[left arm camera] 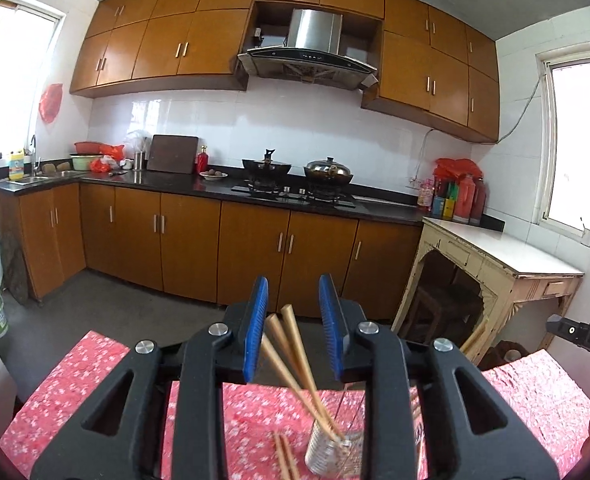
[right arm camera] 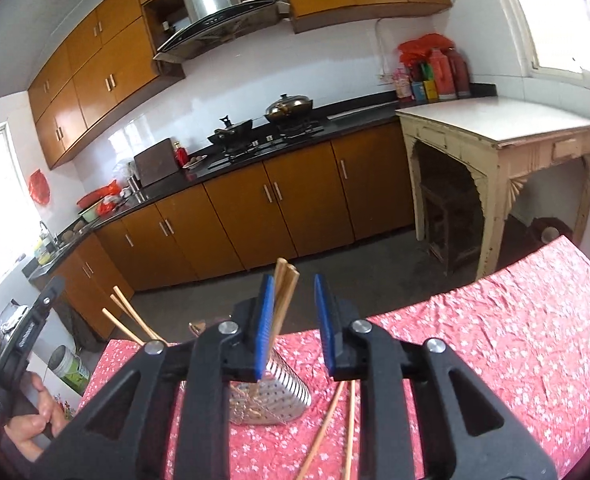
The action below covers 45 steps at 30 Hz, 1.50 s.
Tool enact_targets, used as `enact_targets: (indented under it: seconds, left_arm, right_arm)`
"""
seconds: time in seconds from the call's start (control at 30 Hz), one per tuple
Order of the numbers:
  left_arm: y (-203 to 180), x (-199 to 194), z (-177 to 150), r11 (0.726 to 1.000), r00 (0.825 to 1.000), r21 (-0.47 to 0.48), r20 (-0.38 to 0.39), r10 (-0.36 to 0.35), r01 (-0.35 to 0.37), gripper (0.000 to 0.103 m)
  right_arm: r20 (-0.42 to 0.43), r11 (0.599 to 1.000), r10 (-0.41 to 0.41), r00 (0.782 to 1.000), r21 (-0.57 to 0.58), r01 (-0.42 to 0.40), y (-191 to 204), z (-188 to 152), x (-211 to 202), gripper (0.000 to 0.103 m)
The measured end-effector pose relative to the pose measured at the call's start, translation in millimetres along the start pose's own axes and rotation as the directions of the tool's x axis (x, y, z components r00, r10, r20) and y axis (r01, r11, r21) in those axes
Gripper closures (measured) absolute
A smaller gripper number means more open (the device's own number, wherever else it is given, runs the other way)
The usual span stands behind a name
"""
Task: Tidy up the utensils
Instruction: 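Lower both chopsticks into the holder and open both grippers, then grasp another bamboo chopstick with the right gripper while the left grasps one too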
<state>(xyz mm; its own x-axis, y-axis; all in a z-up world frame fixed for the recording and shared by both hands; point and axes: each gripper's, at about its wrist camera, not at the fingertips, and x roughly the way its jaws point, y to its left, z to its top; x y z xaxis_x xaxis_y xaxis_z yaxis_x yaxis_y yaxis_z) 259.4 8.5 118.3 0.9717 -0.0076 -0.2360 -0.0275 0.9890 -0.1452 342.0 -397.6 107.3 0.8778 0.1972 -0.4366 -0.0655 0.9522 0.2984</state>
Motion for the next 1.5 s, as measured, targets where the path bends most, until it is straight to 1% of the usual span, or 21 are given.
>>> enact_targets:
  seconds: [0.13, 0.23, 0.37, 0.5, 0.63, 0.73, 0.87, 1.0, 1.1, 1.2, 1.27, 1.3, 1.37, 1.47, 1.5]
  left_arm:
    - [11, -15, -13, 1.000, 1.000, -0.004, -0.029, 0.009, -0.009, 0.069]
    - [21, -25, -28, 1.000, 0.998, -0.007, -0.062, 0.006, -0.006, 0.069]
    - [35, -35, -59, 1.000, 0.992, -0.021, -0.124, 0.001, -0.004, 0.067]
    - [39, -38, -94, 1.000, 0.984, 0.004, -0.179, 0.012, -0.012, 0.066]
    - [40, -41, -128, 1.000, 0.971, 0.017, -0.240, 0.008, -0.004, 0.065]
    - [39, -46, -150, 1.000, 0.962, 0.008, -0.271, -0.002, 0.004, 0.059]
    - [33, -50, -174, 1.000, 0.946, 0.005, -0.323, -0.027, 0.030, 0.057]
    - [25, -53, -192, 0.999, 0.937, 0.025, -0.348, -0.031, 0.043, 0.054]
    - [22, -52, -199, 0.998, 0.925, 0.032, -0.377, -0.039, 0.055, 0.054]
    - [20, -53, -204, 0.997, 0.918, 0.031, -0.394, -0.046, 0.064, 0.054]
    - [17, -53, -208, 0.997, 0.911, 0.031, -0.409, -0.055, 0.074, 0.054]
    - [15, -53, -210, 0.996, 0.907, 0.030, -0.417, -0.061, 0.081, 0.054]
    - [10, -51, -213, 0.995, 0.895, 0.026, -0.439, -0.077, 0.098, 0.054]
    - [2, -48, -220, 0.993, 0.879, 0.031, -0.469, -0.089, 0.118, 0.054]
    - [-1, -45, -223, 0.992, 0.869, 0.030, -0.486, -0.092, 0.122, 0.054]
  right_arm:
    - [-0.027, 1.000, -0.016, 1.000, 0.012, 0.017, -10, -21, -9, 0.081]
    - [-0.055, 0.999, -0.031, 0.998, 0.017, 0.032, -18, -46, -13, 0.081]
    - [-0.092, 0.998, -0.058, 0.994, 0.013, 0.059, -28, -83, -15, 0.081]
    - [-0.136, 0.996, -0.090, 0.987, 0.002, 0.091, -37, -122, -12, 0.081]
    - [-0.184, 0.993, -0.119, 0.976, -0.033, 0.115, -40, -163, -11, 0.081]
    - [-0.226, 0.993, -0.114, 0.967, -0.039, 0.108, -42, -191, -10, 0.081]
    - [-0.267, 0.993, -0.111, 0.957, -0.071, 0.095, -40, -221, -10, 0.081]
    - [-0.318, 0.992, -0.104, 0.942, -0.095, 0.078, -35, -247, -2, 0.081]
    - [-0.346, 0.990, -0.118, 0.931, -0.114, 0.083, -30, -257, 5, 0.081]
    - [-0.360, 0.986, -0.143, 0.922, -0.129, 0.103, -30, -262, 11, 0.082]
    - [-0.349, 0.980, -0.181, 0.919, -0.145, 0.138, -31, -264, 13, 0.093]
    - [-0.347, 0.979, -0.188, 0.919, -0.138, 0.148, -33, -264, 14, 0.095]
    - [-0.349, 0.981, -0.194, 0.917, -0.100, 0.169, -42, -260, 14, 0.095]
    - [-0.341, 0.971, -0.235, 0.910, -0.053, 0.231, -60, -252, 15, 0.095]
    - [-0.341, 0.970, -0.237, 0.909, -0.043, 0.237, -64, -251, 15, 0.095]
